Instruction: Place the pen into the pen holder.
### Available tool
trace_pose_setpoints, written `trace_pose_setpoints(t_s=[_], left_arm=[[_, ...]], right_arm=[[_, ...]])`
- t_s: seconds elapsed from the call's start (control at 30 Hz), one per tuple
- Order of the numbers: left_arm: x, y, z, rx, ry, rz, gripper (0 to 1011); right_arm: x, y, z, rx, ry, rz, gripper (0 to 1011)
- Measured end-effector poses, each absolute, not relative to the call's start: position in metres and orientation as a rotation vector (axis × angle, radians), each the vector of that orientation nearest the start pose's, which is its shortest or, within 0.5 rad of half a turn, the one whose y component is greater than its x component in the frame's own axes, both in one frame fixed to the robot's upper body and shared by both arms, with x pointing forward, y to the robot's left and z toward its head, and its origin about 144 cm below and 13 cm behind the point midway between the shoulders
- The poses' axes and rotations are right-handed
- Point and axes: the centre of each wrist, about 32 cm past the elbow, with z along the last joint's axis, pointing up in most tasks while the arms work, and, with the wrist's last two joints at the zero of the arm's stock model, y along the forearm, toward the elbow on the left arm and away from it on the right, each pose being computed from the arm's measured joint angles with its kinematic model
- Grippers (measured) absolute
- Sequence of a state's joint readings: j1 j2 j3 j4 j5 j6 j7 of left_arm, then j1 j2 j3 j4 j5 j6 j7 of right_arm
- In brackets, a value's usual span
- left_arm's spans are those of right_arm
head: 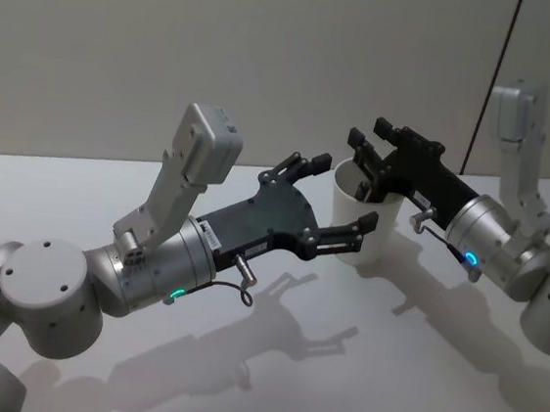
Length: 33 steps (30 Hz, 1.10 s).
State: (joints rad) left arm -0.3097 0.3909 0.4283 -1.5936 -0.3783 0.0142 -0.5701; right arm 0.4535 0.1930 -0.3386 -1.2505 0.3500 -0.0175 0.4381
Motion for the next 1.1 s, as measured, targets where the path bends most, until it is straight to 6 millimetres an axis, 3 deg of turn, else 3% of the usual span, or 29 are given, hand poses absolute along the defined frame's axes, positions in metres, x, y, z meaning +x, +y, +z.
trace_pose_setpoints(t_s=[0.63, 1.1], left_arm=[[0.514, 0.212, 1.226, -0.009, -0.169, 0.599, 1001], [0.514, 0.212, 1.226, -0.009, -0.169, 0.599, 1001]], right_arm=[[0.572, -0.203, 1.201, 0.095, -0.039, -0.870, 977], [0.556, -0.215, 1.215, 0.172, -0.051, -0.873, 1001]])
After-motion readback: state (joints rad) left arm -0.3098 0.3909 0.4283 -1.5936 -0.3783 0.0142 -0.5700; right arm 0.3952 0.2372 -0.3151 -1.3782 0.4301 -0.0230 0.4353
